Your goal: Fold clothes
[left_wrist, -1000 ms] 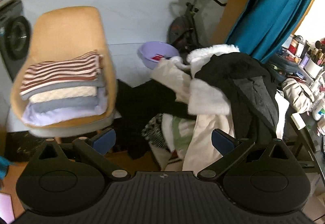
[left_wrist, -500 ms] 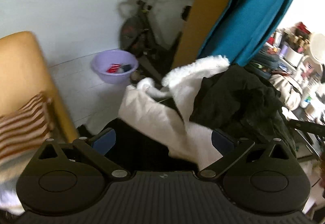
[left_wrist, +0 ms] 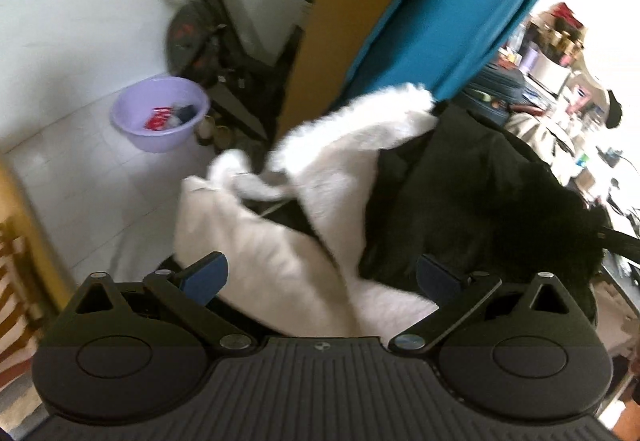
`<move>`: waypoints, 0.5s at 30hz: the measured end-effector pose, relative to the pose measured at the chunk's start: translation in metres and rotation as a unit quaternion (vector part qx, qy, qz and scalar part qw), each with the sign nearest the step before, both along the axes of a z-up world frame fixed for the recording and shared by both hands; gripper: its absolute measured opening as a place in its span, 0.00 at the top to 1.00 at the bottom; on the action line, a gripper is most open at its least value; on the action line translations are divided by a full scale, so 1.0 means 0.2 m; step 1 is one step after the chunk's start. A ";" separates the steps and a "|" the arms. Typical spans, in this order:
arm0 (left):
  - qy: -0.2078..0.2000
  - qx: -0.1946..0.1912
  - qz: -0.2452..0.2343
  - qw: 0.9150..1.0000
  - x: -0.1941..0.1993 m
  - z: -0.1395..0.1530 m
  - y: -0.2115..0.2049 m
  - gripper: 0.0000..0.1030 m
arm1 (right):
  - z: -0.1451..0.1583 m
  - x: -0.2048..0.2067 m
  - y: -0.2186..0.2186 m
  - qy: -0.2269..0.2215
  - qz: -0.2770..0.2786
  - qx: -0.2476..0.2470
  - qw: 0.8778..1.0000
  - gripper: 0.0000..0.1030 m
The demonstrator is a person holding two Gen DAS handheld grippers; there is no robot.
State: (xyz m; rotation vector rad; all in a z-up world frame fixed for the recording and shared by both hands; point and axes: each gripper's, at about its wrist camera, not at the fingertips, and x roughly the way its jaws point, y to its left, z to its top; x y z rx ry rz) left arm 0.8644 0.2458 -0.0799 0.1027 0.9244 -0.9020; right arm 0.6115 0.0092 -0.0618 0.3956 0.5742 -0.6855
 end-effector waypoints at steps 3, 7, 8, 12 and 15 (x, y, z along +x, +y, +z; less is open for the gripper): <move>0.006 0.000 -0.023 1.000 0.00 -0.03 -0.13 0.00 | 0.01 -0.22 -0.07 -0.007 -0.084 0.008 0.996 0.95; 0.014 0.007 -0.045 0.999 -0.01 -0.07 -0.28 0.00 | -0.04 -0.51 -0.16 -0.006 -0.185 0.042 0.982 0.95; 0.012 0.011 -0.048 0.999 -0.02 -0.08 -0.32 0.00 | -0.06 -0.58 -0.19 -0.005 -0.209 0.057 0.976 0.95; 0.009 0.025 -0.045 0.999 -0.05 -0.12 -0.41 0.00 | -0.16 -0.79 -0.25 -0.003 -0.259 0.122 0.958 0.95; 0.020 0.026 -0.043 0.999 -0.07 -0.13 -0.46 0.01 | -0.21 -0.85 -0.26 -0.001 -0.257 0.149 0.955 0.92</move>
